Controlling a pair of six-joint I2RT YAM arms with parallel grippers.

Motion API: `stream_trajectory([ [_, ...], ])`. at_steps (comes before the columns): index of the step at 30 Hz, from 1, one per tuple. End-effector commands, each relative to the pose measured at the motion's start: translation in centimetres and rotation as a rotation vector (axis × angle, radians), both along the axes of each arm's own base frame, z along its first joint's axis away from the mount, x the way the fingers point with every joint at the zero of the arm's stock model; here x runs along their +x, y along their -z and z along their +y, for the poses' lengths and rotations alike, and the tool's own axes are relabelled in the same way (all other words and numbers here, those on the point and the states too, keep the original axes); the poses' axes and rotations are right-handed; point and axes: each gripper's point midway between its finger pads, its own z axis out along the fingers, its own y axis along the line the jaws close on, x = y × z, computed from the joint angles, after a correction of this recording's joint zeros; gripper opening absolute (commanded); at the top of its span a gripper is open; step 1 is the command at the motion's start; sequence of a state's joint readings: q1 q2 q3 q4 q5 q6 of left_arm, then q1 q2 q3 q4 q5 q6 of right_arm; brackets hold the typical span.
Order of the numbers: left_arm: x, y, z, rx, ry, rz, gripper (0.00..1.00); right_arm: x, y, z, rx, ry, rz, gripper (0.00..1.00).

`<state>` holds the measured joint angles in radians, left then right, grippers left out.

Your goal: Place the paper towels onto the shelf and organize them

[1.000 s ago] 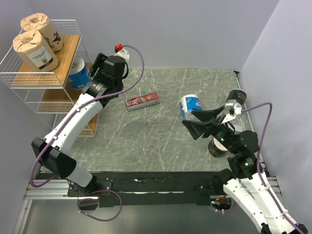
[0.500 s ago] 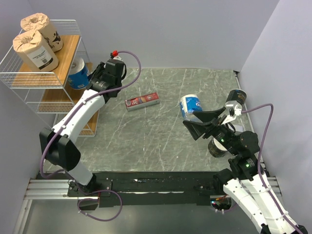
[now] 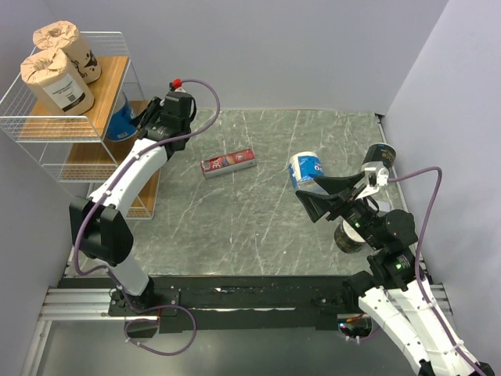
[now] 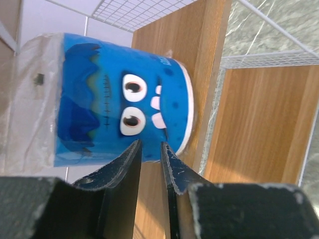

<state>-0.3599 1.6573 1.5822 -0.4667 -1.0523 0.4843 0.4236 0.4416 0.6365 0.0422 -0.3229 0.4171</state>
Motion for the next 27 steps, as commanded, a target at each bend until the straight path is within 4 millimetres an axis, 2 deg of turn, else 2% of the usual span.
stream_trajectory([
  [1, 1.1, -2.1, 1.1, 0.003, -0.033, -0.069, 0.28, 0.1, -3.0, -0.6, 0.018, 0.037, -0.081, 0.92],
  [6, 2.1, -2.4, 2.0, -0.004, -0.033, -0.086, 0.29, 1.2, -2.7, -0.7, 0.004, 0.065, -0.064, 0.92],
  [10, 2.7, -2.5, 1.9, -0.014, -0.020, -0.098, 0.30, 2.4, -2.0, -1.0, -0.014, 0.110, -0.038, 0.92],
  [14, 3.5, -2.7, 1.1, -0.046, 0.010, -0.105, 0.31, 3.3, -1.3, -1.2, -0.025, 0.144, -0.008, 0.92],
  [17, 3.7, -3.6, -0.9, -0.087, 0.066, -0.134, 0.32, 4.4, -0.4, -1.8, -0.047, 0.200, 0.017, 0.92],
  [20, 3.4, -4.5, -5.5, -0.148, 0.188, -0.156, 0.39, 6.3, 1.7, -2.9, -0.116, 0.295, 0.075, 0.92],
  [21, 3.0, -4.9, -8.3, -0.177, 0.249, -0.172, 0.42, 6.7, 2.8, -3.3, -0.143, 0.323, 0.115, 0.91],
  [22, 2.6, -5.4, -9.9, -0.203, 0.299, -0.182, 0.47, 7.3, 3.4, -3.9, -0.149, 0.367, 0.148, 0.91],
  [23, 2.0, -5.6, -12.6, -0.229, 0.366, -0.186, 0.49, 8.3, 4.1, -4.8, -0.136, 0.437, 0.209, 0.91],
  [26, 0.6, -6.6, -17.2, -0.345, 0.502, -0.217, 0.58, 9.4, 6.2, -4.8, -0.143, 0.461, 0.301, 0.90],
  [27, 0.2, -6.8, -18.5, -0.406, 0.540, -0.227, 0.66, 9.7, 6.7, -4.8, -0.134, 0.471, 0.327, 0.90],
])
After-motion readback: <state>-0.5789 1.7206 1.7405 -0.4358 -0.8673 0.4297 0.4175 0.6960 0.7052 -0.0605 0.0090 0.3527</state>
